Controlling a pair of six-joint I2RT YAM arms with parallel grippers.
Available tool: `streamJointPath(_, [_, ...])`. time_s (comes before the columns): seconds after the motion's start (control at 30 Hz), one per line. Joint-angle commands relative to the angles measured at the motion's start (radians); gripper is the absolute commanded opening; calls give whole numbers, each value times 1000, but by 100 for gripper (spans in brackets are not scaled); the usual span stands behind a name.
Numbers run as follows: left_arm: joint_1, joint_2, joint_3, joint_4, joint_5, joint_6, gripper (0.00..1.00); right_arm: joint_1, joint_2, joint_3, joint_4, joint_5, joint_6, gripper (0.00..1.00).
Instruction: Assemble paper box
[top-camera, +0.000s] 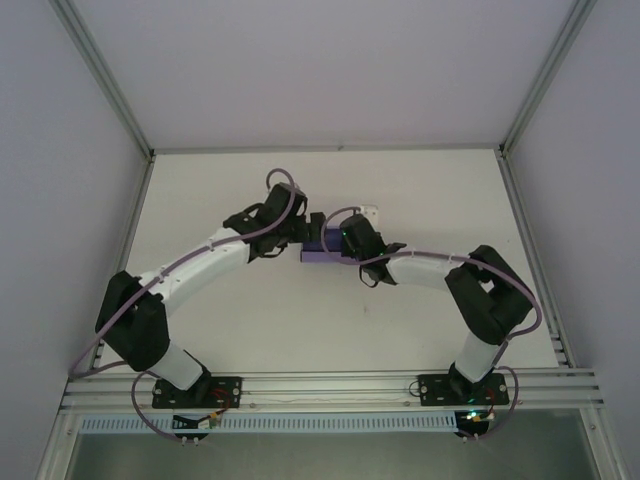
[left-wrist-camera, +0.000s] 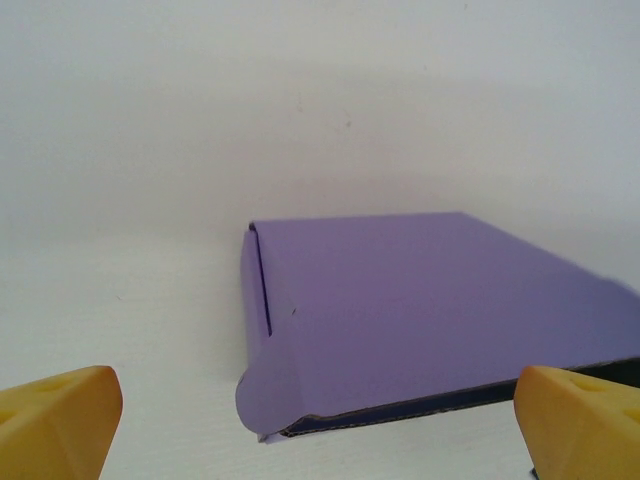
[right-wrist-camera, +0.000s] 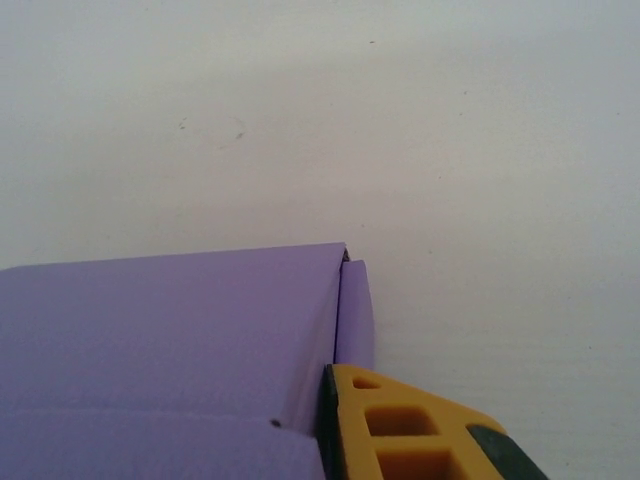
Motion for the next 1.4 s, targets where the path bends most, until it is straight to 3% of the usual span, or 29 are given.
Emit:
streamJointPath(0.0, [58,16,69,-65,32,-33,100,17,13,-39,1,-3,-34,16])
streamJointPath(0.23, [189,195,127,11,345,-64,100,41,23,-65,72,30,-77,18])
streamJointPath(0.37, [222,274,111,59,471,-85,89,42,26,-69,78,21,-84,18])
streamJointPath(0.57, [224,280,14,131,493,-109,79,48,15,-82,74,10,-64,20])
streamJointPath(0.8, [232,320,-82,238,506,-131,66,54,-97,-122,-38,-11,-20,38])
streamJointPath(1.03, [260,355,-154,350,583,-149,60,52,-284,-185,-209,-106,-35,73])
streamJointPath(1.2, [275,374,-189,425,632,-153,48,32,-344,-172,-275,-117,-78,93])
streamJointPath(1.37, [297,397,-228,507,717,-156,37,-79,-346,-120,-257,-324,-84,100])
